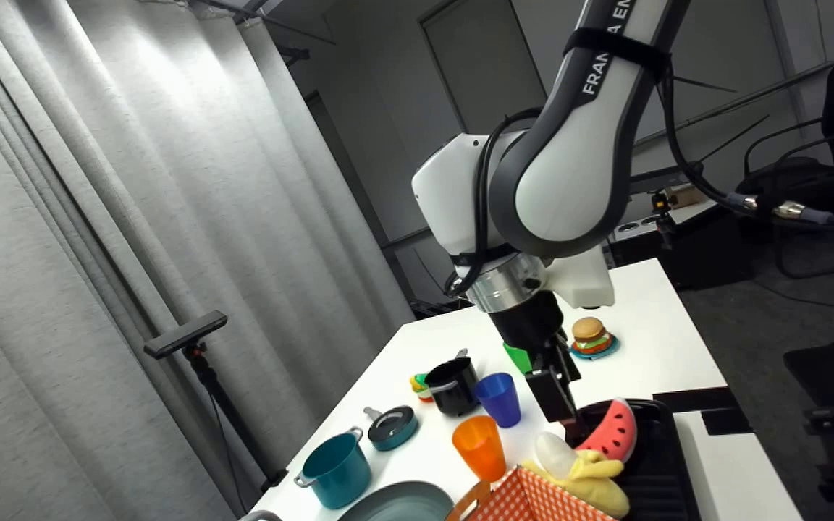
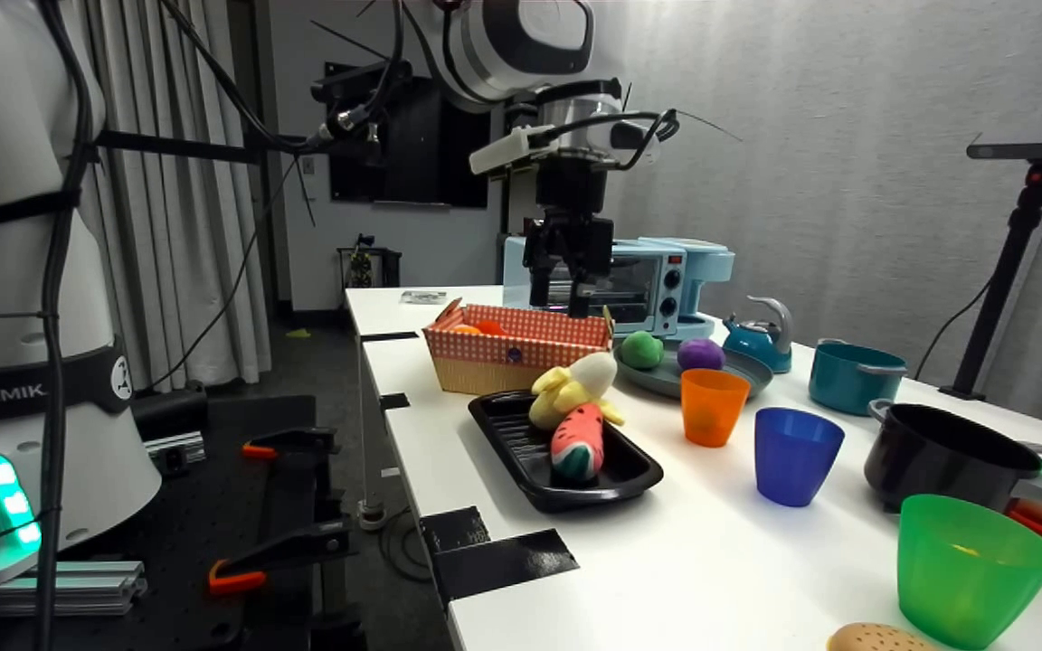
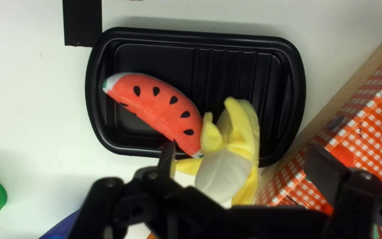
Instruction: Move the watermelon and the banana plush toys from the box to the oven tray
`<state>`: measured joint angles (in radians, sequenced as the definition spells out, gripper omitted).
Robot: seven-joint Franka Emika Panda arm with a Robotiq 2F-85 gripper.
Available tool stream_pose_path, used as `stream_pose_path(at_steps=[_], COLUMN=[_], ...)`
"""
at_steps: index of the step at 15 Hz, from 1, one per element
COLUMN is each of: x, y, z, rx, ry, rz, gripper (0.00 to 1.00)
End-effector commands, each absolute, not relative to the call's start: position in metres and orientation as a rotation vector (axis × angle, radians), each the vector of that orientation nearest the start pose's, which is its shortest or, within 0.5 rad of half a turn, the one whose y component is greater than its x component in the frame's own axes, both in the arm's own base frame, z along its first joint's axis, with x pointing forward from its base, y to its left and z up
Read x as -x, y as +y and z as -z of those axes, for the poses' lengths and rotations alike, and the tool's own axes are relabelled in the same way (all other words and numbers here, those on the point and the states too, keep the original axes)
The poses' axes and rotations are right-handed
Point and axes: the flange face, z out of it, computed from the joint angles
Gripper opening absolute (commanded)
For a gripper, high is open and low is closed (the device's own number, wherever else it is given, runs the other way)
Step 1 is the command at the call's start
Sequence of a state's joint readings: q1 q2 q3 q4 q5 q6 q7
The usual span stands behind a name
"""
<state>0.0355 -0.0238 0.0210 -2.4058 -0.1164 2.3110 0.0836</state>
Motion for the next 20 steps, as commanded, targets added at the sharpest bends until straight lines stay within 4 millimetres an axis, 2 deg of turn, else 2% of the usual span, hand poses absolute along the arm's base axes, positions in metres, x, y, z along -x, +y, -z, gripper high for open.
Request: stream_pose_path(at_steps=[1, 8, 9, 20], x=[-0.479, -0.476, -0.479, -0.479], y=[0.021, 0.018, 0.024, 0.025], z=[-0.321, -0.331, -0.321, -0.319], rx=[3.213, 3.182, 3.207, 3.205], ry=[-0.093, -0.114, -0.103, -0.107], rz=[-0.124, -0.113, -0.101, -0.109], gripper=[1.00, 1.00, 1.00, 1.00])
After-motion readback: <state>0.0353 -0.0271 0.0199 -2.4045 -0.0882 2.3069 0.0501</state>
